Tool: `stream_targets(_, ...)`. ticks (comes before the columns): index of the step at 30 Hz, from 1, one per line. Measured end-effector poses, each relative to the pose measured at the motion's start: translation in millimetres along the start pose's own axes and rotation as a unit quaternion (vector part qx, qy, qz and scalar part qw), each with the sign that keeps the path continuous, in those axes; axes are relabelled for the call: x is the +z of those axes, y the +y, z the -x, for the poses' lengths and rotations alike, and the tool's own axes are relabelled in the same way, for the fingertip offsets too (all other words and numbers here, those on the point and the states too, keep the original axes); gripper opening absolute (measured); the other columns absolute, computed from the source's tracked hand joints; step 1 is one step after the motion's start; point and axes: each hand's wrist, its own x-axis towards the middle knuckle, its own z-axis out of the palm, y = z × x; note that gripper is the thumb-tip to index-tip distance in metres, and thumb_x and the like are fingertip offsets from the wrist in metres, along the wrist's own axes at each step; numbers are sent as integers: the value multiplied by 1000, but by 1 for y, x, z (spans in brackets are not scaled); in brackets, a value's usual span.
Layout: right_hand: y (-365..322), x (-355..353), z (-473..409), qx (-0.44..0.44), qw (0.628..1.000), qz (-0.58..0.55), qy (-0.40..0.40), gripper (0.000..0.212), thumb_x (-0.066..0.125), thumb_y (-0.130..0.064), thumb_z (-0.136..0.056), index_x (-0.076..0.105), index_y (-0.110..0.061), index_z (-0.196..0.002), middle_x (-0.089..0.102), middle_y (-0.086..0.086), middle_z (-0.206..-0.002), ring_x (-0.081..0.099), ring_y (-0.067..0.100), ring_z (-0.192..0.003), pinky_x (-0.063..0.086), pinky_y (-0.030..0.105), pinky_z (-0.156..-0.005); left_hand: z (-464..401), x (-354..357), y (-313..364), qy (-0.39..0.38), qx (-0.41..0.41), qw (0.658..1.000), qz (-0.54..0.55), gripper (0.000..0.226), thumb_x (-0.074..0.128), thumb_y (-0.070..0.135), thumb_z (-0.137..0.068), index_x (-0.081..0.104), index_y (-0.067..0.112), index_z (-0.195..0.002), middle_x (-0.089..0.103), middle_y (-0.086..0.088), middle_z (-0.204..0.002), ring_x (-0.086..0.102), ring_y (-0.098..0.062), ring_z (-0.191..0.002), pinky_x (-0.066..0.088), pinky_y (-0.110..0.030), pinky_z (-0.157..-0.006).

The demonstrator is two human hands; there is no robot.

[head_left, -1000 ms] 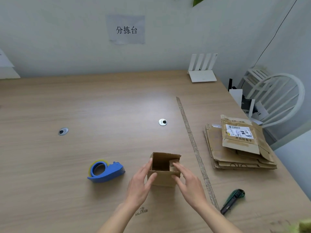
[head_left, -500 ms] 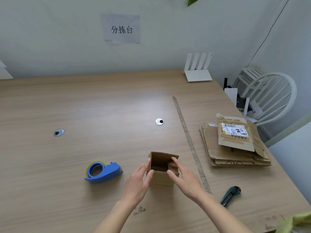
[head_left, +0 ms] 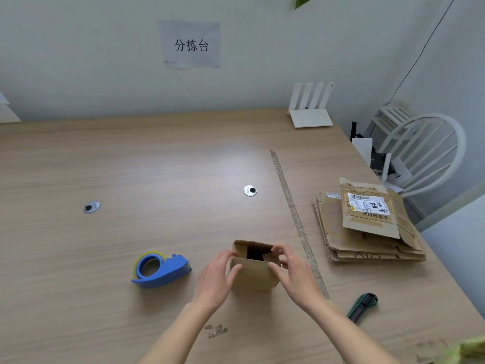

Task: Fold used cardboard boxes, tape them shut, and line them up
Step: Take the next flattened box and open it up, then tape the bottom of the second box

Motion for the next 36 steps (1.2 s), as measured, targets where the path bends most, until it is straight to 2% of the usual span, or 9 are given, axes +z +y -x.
stream_targets(4, 4, 7, -3, -5, 998, 15, 57, 54, 72, -22, -92, 47, -47, -133, 57, -18, -101, 65, 1, -89, 53, 28, -75, -6, 11, 3, 31, -37, 998, 34, 66, 64, 44, -93, 23, 48, -144, 53, 23, -124, 62, -11, -99, 55, -39, -81)
stream_targets(7, 7, 12, -5, -22, 996, 63, 64, 29, 66, -32, -96, 65, -36, -126, 53, -13, -107, 65, 13, -87, 50, 29, -71, -7, 15, 4, 14, -2, 1000, -4, 54, 55, 45, -99, 33, 49, -149, 42, 19, -147, 58, -10, -116, 52, -33, -88)
stream_targets(11, 10, 19, -6, -49, 992, 112, -14, 51, 52, -50, -101, 45, -35, -150, 31, -12, -157, 48, 12, -130, 49, 32, -93, -4, 16, -10, 1, 35, 999, -31, 54, 45, 54, -100, 38, 39, -151, 16, 19, -163, 39, -6, -140, 48, -30, -99)
stream_targets(14, 8, 23, -16, -101, 979, 178, 8, 53, 50, -42, -103, 42, -26, -153, 25, -6, -166, 34, 17, -146, 46, 40, -108, -2, 16, -18, -11, 72, 995, -65, 70, 27, 69, -95, 27, 36, -156, 6, 17, -165, 19, -7, -150, 34, -29, -115)
stream_targets(20, -2, 45, -23, -150, 974, 170, -12, 60, 43, -5, -102, 31, -21, -159, 18, -6, -166, 15, 12, -154, 13, 24, -124, 5, 20, -22, 47, 78, 986, -138, 60, 29, 58, -100, 39, 31, -152, 32, 1, -161, 47, -20, -136, 43, -39, -109)
stream_targets(22, -2, 46, -21, -142, 976, 160, -29, 60, 34, -10, -106, 16, -24, -162, 2, -11, -167, -2, 5, -154, -3, 21, -123, 6, 20, -20, 25, 72, 988, -134, 60, 22, 59, -101, 25, 36, -156, 16, 6, -166, 33, -15, -146, 29, -36, -118)
stream_targets(26, 1, 42, -25, -154, 968, 190, -48, 54, 15, -33, -108, 11, -26, -162, -1, -11, -168, -4, 3, -153, -1, 25, -124, 5, 3, -24, -13, 72, 991, -116, 60, 16, 62, -100, 6, 45, -156, -10, 17, -164, 0, -6, -153, 1, -29, -123)
stream_targets(31, 2, 40, -26, -165, 966, 197, -35, 69, 0, -44, -99, 22, -24, -161, 8, -10, -167, 7, 7, -155, -4, 19, -122, 8, -21, -74, 108, -9, 980, -164, 71, 68, 47, -90, 35, 36, -153, 38, -3, -156, 41, -27, -140, 30, -46, -118)
stream_targets(36, 0, 43, -27, -165, 971, 173, -5, 48, 36, -26, -109, 34, -21, -157, 24, -5, -166, 20, 13, -153, 1, 20, -121, 7, -26, -140, 92, -148, 949, -261, 78, 72, 55, -82, 40, 36, -150, 58, -17, -123, 53, -33, -120, 27, -50, -115)
